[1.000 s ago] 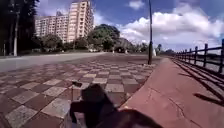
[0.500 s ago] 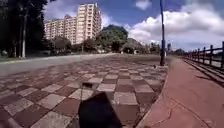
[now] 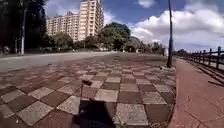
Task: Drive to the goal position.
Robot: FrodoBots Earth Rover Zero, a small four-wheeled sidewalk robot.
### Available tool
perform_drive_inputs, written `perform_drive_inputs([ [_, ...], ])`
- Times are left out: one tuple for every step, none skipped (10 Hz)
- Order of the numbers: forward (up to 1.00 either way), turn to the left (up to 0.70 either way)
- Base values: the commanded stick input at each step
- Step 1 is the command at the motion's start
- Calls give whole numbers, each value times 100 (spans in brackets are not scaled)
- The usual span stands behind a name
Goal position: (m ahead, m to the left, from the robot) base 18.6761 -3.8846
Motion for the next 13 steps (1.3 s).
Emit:
perform_drive_inputs([
  [70,0],
  [70,0],
  [70,0],
  [70,0],
  [70,0],
  [70,0],
  [70,0],
  [70,0],
  [70,0],
  [70,-15],
  [70,-30],
  [70,-34],
  [70,0],
])
